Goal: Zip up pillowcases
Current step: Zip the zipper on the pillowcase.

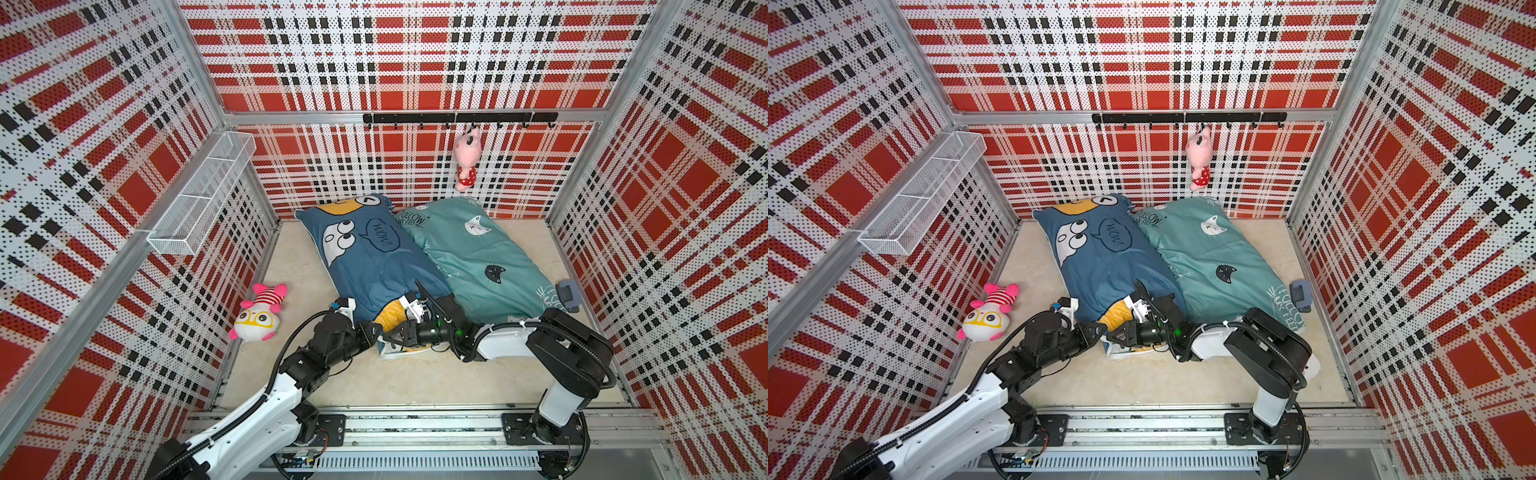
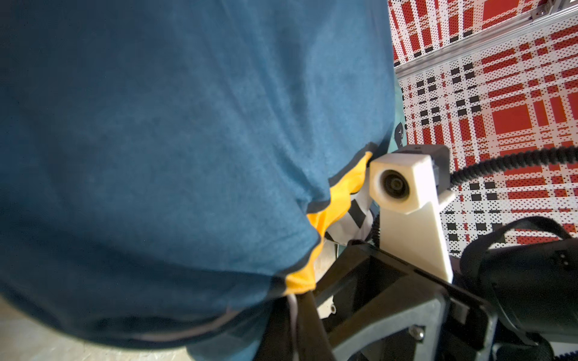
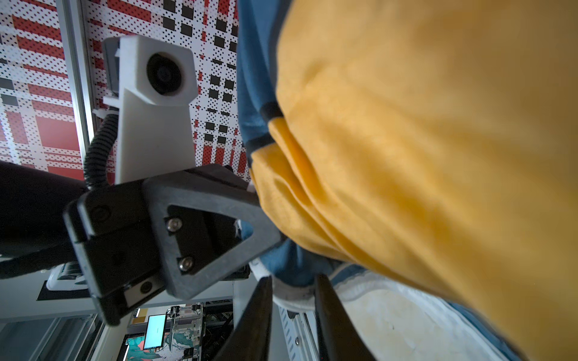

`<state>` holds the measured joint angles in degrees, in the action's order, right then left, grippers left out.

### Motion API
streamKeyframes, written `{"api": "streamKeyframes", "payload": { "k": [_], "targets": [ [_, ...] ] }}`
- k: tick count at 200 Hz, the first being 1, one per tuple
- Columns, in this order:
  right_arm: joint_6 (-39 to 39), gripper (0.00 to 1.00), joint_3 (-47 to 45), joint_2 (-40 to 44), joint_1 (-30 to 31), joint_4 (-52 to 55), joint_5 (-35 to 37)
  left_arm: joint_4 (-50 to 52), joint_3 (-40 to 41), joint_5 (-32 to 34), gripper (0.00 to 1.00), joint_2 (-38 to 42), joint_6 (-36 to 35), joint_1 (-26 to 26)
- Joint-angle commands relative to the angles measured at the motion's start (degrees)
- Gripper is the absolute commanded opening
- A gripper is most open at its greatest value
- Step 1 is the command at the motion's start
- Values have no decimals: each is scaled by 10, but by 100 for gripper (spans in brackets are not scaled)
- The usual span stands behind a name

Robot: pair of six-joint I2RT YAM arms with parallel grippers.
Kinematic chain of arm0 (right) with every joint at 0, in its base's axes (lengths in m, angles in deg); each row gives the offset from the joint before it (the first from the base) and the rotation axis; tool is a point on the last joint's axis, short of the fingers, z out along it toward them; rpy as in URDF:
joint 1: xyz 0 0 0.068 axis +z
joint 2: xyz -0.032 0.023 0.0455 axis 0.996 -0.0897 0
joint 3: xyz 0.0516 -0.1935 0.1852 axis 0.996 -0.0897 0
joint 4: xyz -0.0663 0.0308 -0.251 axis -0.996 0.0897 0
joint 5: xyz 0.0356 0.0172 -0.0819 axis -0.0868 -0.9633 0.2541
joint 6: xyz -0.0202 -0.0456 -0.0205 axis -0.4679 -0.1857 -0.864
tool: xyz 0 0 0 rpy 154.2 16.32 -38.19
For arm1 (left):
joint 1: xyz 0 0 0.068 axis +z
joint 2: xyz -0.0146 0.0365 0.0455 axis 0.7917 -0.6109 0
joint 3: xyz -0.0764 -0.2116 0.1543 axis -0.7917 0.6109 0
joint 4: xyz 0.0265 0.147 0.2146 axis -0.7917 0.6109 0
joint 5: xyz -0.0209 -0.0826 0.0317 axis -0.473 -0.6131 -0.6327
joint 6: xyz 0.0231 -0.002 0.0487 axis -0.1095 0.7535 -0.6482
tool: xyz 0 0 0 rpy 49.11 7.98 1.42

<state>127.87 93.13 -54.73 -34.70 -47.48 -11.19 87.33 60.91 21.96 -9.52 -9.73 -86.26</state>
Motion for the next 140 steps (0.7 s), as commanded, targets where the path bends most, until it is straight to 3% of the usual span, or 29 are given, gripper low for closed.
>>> {"api": "streamKeyframes", "payload": {
  "k": [1,99,140],
  "targets": [
    [14,27,5,-14,5,-39,4,-52,-27,-12,0,-4,-5,-12],
    [3,24,-12,0,4,-16,14,-38,-26,-12,0,7,-7,2],
    [3,17,-17,1,4,-15,18,-33,-25,-12,0,14,-5,6]
  ]
}}
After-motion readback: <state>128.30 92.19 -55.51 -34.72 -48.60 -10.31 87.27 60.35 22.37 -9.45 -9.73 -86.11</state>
